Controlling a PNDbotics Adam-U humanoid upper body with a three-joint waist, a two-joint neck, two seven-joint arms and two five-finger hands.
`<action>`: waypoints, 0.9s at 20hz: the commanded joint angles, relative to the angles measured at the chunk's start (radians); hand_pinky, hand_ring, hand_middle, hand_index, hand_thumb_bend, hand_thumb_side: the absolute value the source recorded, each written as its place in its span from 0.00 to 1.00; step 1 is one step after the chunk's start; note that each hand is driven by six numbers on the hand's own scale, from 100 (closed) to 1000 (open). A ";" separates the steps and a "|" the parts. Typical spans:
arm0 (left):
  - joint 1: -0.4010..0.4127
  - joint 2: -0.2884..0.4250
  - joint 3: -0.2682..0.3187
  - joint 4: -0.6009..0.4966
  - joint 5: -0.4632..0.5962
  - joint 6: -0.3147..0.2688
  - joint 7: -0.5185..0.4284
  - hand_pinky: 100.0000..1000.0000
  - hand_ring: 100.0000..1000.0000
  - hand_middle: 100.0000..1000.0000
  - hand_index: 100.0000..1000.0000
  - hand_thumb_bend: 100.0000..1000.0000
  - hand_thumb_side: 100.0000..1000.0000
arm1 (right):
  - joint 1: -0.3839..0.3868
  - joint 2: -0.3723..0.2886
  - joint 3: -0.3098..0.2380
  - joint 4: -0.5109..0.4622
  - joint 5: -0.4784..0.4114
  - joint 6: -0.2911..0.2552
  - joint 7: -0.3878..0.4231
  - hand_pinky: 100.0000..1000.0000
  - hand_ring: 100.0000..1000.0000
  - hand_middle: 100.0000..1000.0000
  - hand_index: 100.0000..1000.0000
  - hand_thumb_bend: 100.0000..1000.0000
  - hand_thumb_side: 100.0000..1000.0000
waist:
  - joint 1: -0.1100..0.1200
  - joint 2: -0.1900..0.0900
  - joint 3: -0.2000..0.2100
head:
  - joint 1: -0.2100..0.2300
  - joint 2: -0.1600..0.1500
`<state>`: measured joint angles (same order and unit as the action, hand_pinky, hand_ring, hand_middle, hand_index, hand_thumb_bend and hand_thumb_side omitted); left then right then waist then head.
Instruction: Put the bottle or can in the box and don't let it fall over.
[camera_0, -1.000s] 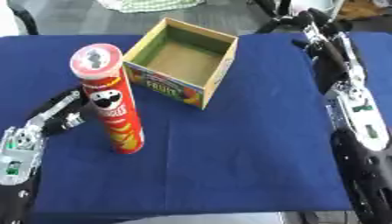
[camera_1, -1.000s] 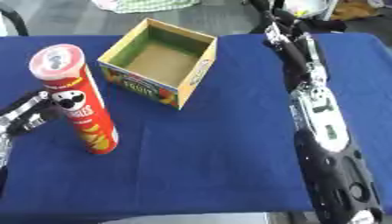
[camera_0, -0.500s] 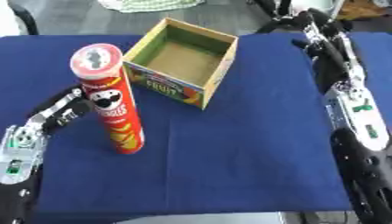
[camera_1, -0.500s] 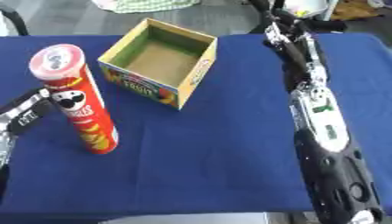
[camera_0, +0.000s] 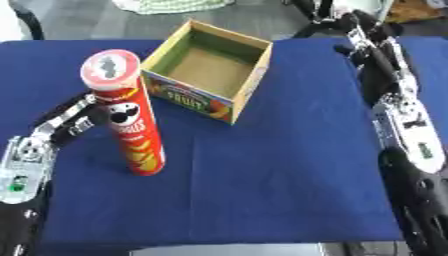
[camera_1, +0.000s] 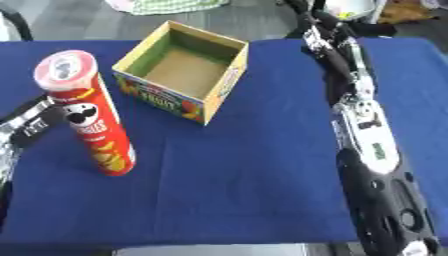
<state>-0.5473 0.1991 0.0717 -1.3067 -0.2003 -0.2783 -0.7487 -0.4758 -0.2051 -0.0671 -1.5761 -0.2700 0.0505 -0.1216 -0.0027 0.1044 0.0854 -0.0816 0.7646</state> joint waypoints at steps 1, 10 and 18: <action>-0.024 0.000 -0.003 -0.007 -0.009 0.006 0.000 1.00 0.88 0.73 0.98 0.73 0.91 | -0.020 -0.006 -0.002 -0.017 -0.011 -0.001 -0.002 0.78 1.00 1.00 0.80 0.35 0.31 | 0.000 -0.009 -0.002 | 0.003 0.005; -0.032 -0.010 -0.012 0.010 -0.023 0.009 -0.008 1.00 0.88 0.73 0.98 0.73 0.92 | -0.021 -0.002 0.000 -0.018 -0.012 0.000 0.000 0.78 1.00 1.00 0.80 0.34 0.31 | 0.001 -0.007 -0.008 | 0.005 0.005; -0.036 -0.015 -0.016 0.027 -0.040 0.009 0.002 1.00 0.87 0.72 0.96 0.66 0.91 | -0.022 0.002 0.000 -0.019 -0.012 0.000 0.001 0.78 1.00 1.00 0.80 0.34 0.31 | 0.001 -0.007 -0.012 | 0.009 0.005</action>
<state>-0.5635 0.1812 0.0582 -1.2717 -0.2369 -0.2682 -0.7516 -0.4804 -0.1964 -0.0668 -1.5761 -0.2735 0.0509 -0.1212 -0.0023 0.1063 0.0748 -0.0737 0.7646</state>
